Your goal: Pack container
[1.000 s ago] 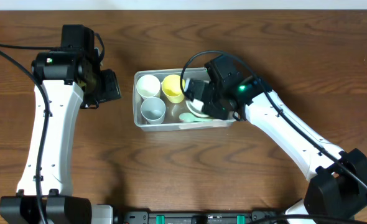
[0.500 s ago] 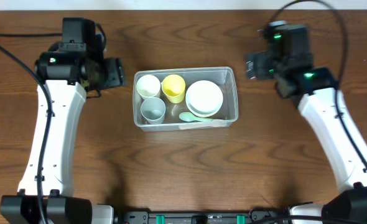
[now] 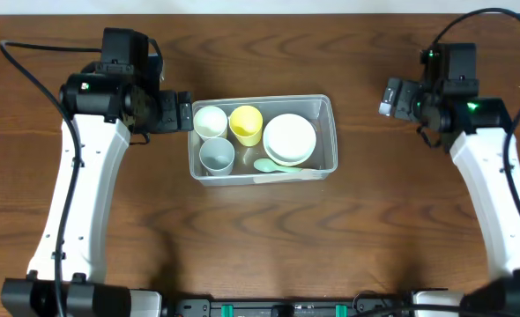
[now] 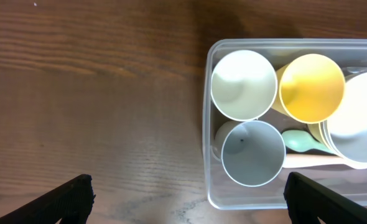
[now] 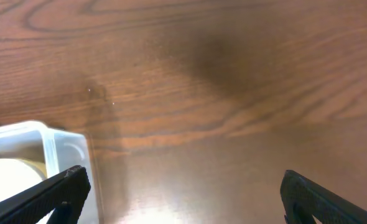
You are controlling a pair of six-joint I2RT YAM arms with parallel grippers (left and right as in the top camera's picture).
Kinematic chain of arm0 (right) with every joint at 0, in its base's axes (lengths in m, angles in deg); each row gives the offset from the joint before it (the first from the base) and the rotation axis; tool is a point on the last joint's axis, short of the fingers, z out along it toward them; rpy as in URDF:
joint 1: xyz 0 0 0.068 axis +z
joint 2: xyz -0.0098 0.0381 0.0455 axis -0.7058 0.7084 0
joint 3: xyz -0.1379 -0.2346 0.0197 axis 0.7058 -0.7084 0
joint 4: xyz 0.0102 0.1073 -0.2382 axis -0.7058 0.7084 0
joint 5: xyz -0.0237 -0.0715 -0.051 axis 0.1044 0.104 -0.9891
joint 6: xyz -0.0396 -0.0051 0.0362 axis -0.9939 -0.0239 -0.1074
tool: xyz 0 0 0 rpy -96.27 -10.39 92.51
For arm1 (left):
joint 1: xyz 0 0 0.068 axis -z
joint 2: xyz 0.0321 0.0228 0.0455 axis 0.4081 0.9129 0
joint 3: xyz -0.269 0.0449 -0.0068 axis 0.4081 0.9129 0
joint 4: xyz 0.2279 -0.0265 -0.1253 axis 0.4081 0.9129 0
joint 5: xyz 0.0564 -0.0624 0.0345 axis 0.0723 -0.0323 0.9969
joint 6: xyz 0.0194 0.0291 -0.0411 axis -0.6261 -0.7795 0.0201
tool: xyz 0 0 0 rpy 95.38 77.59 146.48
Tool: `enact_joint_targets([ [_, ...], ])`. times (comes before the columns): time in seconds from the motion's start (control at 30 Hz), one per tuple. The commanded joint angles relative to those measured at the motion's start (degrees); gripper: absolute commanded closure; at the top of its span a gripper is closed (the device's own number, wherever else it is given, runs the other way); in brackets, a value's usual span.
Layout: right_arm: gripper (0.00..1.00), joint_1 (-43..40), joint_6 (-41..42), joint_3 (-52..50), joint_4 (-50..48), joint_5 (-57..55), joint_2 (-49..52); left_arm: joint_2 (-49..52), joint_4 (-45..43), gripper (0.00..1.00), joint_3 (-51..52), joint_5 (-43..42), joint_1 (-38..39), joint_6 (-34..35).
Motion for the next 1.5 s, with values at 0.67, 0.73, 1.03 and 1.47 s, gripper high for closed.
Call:
enact_joint_targets([
  [0.67,0.01,6.47,6.88,-38.40,-1.55,-7.04,-48.57,-52.09,-9.51,0.02,37.81,-0.22,4.33,3.17],
  [0.73,0.01,6.47,6.88,-39.28,-1.22,-7.04,-48.43,-52.04,-9.38,0.02,37.81,-0.22,4.33,3.17],
  [1.03,0.01,6.47,6.88,-39.50,2.80,-7.04,-47.58,-51.91,-9.33,0.02,37.81,-0.22,4.33,3.17],
  [1.47,0.01,5.92,-4.57,-50.56,-12.72,-0.92,-65.94,-51.91,-9.33,0.02,37.81,-0.22,4.33,3.17],
])
